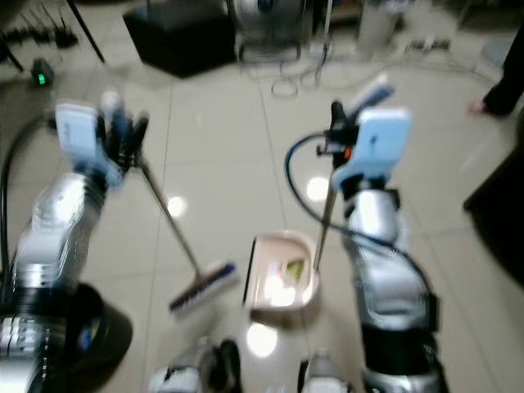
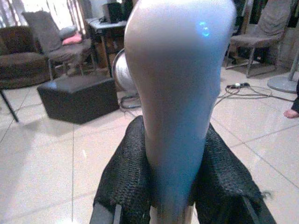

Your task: Sweep floor

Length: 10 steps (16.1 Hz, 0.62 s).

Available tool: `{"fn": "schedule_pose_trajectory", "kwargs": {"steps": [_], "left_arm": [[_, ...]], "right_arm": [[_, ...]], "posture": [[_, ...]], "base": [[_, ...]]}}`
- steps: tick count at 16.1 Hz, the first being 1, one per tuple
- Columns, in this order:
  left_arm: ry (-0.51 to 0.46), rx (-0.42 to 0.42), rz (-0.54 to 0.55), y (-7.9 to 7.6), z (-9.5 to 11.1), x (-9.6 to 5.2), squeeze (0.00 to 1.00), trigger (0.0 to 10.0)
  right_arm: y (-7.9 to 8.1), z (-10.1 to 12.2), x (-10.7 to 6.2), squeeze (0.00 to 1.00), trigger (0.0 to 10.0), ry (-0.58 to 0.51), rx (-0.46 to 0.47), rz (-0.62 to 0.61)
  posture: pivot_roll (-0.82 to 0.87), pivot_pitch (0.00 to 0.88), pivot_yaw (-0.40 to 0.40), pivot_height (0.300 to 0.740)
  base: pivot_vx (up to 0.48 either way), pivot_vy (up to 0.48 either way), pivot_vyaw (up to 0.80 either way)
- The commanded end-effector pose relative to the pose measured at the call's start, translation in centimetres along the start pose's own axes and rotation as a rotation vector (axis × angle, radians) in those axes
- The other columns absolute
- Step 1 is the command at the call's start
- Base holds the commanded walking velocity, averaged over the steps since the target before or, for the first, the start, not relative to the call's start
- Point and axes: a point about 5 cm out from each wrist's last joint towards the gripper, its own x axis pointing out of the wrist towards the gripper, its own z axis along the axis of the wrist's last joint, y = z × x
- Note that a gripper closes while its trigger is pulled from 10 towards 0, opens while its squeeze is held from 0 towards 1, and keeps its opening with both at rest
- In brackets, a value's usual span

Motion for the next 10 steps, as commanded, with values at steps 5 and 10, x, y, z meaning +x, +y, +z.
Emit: {"fn": "schedule_pose_trajectory", "kwargs": {"steps": [5,10], "left_arm": [[0.015,0.004,0.010,-0.9,-0.5,-3.0,0.00,10.0],[0.053,0.022,-0.018,-1.0,-0.5,-5.3,0.00,10.0]], "right_arm": [[-0.4,2.8,-0.3,0.00,10.0,-0.024,0.064,-0.020],[-0.5,5.0,0.6,0.00,10.0,-0.093,0.126,0.008]], "posture": [[-0.10,0.002,0.068,0.740],[-0.08,0.000,0.050,0.740]], "base": [[0.000,0.000,0.00],[0.000,0.000,0.80]]}}
